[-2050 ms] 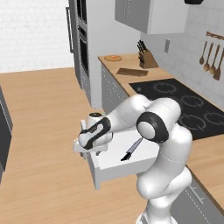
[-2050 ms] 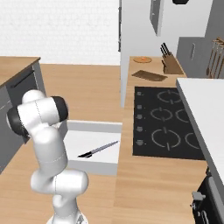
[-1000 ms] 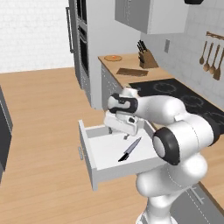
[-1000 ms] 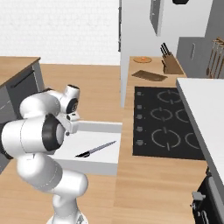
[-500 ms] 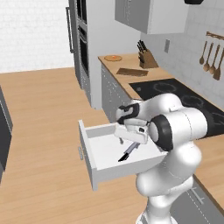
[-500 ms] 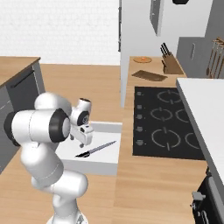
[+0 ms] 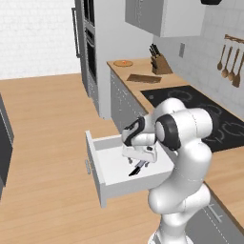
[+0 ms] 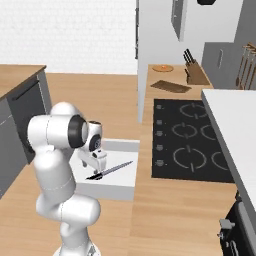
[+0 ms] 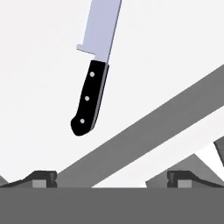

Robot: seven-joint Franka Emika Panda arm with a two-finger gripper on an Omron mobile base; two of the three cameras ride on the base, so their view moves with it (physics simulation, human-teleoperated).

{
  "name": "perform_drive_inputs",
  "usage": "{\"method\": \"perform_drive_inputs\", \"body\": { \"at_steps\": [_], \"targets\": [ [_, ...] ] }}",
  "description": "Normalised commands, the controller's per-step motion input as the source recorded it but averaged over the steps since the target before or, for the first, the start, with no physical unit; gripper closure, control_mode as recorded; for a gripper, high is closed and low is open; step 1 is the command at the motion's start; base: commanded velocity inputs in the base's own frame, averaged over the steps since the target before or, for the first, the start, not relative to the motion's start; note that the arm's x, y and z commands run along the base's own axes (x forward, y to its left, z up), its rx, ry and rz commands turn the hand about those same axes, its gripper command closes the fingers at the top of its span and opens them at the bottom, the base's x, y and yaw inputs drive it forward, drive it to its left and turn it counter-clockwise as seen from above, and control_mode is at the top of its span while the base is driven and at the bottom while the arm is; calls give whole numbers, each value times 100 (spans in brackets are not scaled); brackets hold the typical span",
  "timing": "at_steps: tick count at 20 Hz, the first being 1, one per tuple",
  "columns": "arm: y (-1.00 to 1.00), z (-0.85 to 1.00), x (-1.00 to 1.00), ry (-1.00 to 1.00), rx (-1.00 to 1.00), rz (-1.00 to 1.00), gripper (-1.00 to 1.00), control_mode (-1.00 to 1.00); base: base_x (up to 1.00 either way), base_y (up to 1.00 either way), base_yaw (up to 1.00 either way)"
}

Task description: Pick up the knife from the drawer and place it on the cutting board. Then place the meat from the plate to the cutting board.

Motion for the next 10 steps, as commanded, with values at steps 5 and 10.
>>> {"method": "perform_drive_inputs", "body": {
  "at_steps": [5,10],
  "targets": [
    [0,-44,9,-1,-2,0,-100,-100,0,0,0],
    [0,-35,10,-5,0,0,-100,-100,0,0,0]
  ]
}}
